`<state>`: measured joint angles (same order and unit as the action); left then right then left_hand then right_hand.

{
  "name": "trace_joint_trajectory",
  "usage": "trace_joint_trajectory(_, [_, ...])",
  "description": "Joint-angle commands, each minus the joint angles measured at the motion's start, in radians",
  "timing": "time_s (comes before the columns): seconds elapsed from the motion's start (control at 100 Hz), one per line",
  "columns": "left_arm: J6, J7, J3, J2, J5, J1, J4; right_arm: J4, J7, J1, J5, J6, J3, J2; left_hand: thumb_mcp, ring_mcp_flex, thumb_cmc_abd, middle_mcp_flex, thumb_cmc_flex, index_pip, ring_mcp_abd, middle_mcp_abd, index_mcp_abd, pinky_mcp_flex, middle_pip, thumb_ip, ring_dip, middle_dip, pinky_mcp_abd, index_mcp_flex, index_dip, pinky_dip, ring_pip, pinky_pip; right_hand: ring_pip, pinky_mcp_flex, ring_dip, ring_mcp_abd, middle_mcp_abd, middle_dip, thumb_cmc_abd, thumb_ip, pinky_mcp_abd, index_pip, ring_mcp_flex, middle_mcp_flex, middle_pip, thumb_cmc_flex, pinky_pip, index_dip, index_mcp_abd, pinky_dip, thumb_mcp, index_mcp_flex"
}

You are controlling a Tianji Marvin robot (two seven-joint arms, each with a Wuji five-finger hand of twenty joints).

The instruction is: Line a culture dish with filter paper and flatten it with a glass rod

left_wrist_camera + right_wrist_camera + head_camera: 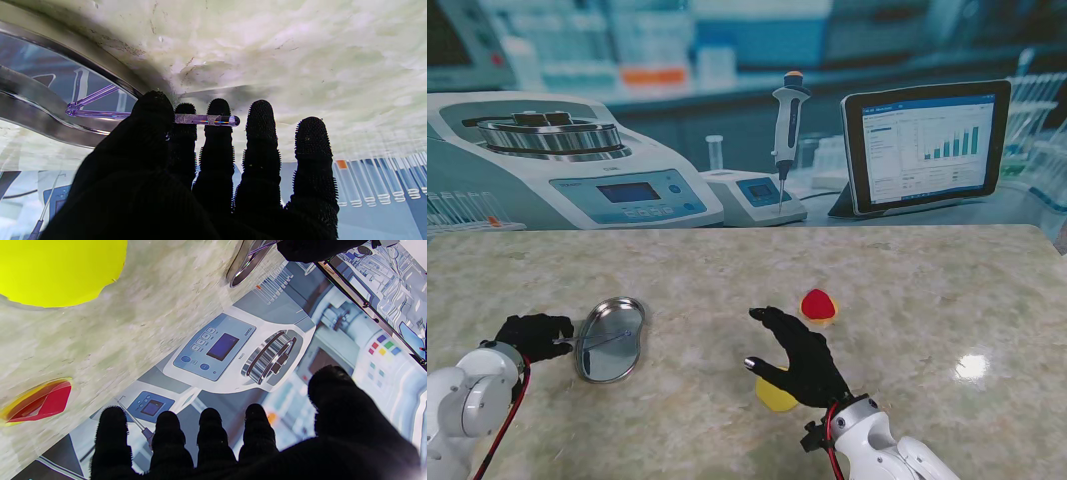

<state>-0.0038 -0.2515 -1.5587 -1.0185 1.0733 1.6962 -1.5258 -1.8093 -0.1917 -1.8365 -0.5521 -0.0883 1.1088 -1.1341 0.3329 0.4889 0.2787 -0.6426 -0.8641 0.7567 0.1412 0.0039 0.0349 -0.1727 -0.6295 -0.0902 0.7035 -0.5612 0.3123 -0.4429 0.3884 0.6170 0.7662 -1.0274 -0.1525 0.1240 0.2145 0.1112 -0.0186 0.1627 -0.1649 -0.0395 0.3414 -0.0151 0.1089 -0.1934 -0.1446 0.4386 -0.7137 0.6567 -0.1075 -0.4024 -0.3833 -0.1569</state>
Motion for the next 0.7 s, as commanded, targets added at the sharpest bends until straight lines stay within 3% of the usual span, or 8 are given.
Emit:
trace_joint_trajectory(0.0, [0.005,0.002,0.004,-0.003,0.001,-0.001,0.002,0.0,0.001,-0.006,0.005,0.005,-0.003,-0.003,-0.075,0.024,-0.028,-0.033,-0.085,0.04,0.03,0.003,-0.003,-0.005,-0.02,-0.004,0.024,-0.056,0.043,-0.029,0.002,0.043,0.042,-0.053,-0.009,0.009,0.004,-0.03,0.029,0.008,0.015,0.025,-0.027,-0.013,-0.008,0.023,-0.007,0.003,-0.02,0.015,0.002,-0.019,-0.011,0.035])
trace_joint_trajectory(0.04, [0.009,0.005,0.006,-0.003,0.0,-0.002,0.004,0.0,0.0,-0.006,0.004,0.006,-0.003,-0.003,-0.18,0.031,-0.059,-0.049,-0.149,0.053,0.035,0.009,-0.001,-0.008,-0.021,0.02,0.036,-0.086,0.046,-0.033,-0.004,0.051,0.064,-0.067,-0.01,0.009,0.004,-0.029,0.028,0.009,0.015,0.025,-0.026,-0.014,-0.008,0.024,-0.007,0.002,-0.022,0.018,0.003,-0.02,-0.011,0.036])
trace_joint_trajectory(0.18, [0.019,0.013,0.011,-0.005,-0.01,-0.004,0.007,0.0,0.0,-0.005,0.004,0.007,-0.004,-0.003,-0.229,0.047,-0.091,-0.083,-0.189,0.079,0.046,0.01,0.008,-0.01,-0.053,0.025,0.063,-0.13,0.052,-0.053,-0.002,0.065,0.117,-0.094,-0.012,0.008,0.005,-0.03,0.028,0.01,0.015,0.025,-0.027,-0.017,-0.007,0.024,-0.008,0.003,-0.026,0.028,0.004,-0.021,-0.014,0.036])
trace_joint_trajectory(0.22, [0.02,0.019,0.013,-0.006,-0.012,-0.005,0.009,0.001,-0.001,-0.004,0.004,0.008,-0.005,-0.003,-0.294,0.056,-0.11,-0.101,-0.226,0.097,0.049,0.009,0.012,-0.014,-0.059,0.042,0.076,-0.157,0.055,-0.062,-0.007,0.071,0.136,-0.103,-0.012,0.008,0.005,-0.03,0.028,0.01,0.015,0.025,-0.026,-0.018,-0.007,0.024,-0.008,0.003,-0.027,0.031,0.006,-0.021,-0.014,0.037])
trace_joint_trajectory(0.69, [0.026,0.023,0.016,-0.006,-0.008,-0.009,0.011,0.003,0.0,-0.002,0.003,0.013,-0.007,-0.003,-0.319,0.13,-0.121,-0.198,-0.294,0.286,0.034,-0.018,0.053,-0.049,-0.271,0.051,0.186,-0.286,0.068,-0.109,0.05,0.121,0.354,-0.196,-0.016,0.008,0.005,-0.03,0.025,0.013,0.01,0.023,-0.027,-0.034,-0.007,0.023,-0.013,0.004,-0.037,0.067,0.012,-0.024,-0.026,0.041])
